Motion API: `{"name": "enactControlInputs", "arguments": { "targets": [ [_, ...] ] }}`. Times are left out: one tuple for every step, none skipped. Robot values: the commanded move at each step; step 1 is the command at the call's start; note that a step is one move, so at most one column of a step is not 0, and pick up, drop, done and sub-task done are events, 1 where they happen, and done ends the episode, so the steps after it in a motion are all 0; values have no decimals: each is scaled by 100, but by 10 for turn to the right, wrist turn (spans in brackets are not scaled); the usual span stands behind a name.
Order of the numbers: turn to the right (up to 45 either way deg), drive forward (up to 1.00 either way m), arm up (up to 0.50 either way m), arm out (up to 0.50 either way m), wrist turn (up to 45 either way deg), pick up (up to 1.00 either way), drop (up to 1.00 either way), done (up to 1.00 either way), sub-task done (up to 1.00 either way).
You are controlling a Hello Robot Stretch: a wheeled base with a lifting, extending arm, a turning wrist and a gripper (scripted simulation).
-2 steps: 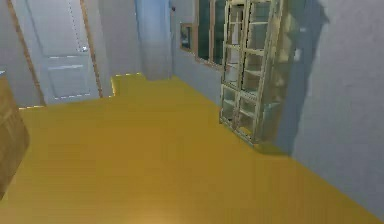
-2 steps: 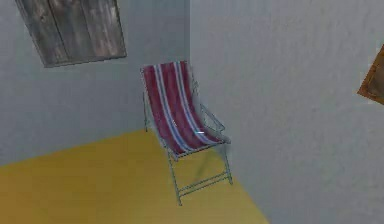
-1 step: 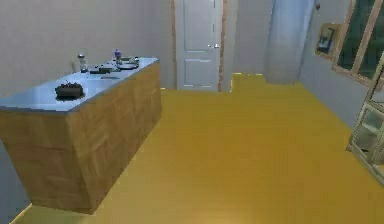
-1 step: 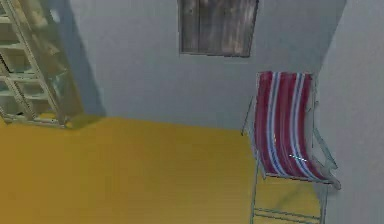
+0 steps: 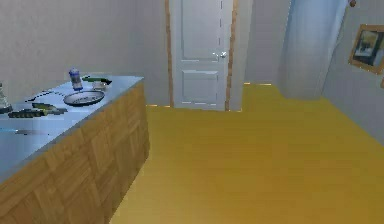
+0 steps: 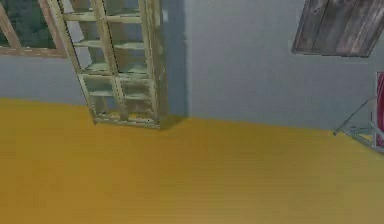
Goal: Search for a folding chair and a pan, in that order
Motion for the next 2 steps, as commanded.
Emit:
{"name": "enactControlInputs", "arguments": {
  "targets": [
    [0,80,0,0,0,0,0,0,0],
    [-450,0,0,0,0,0,0,0,0]
  ]
}}
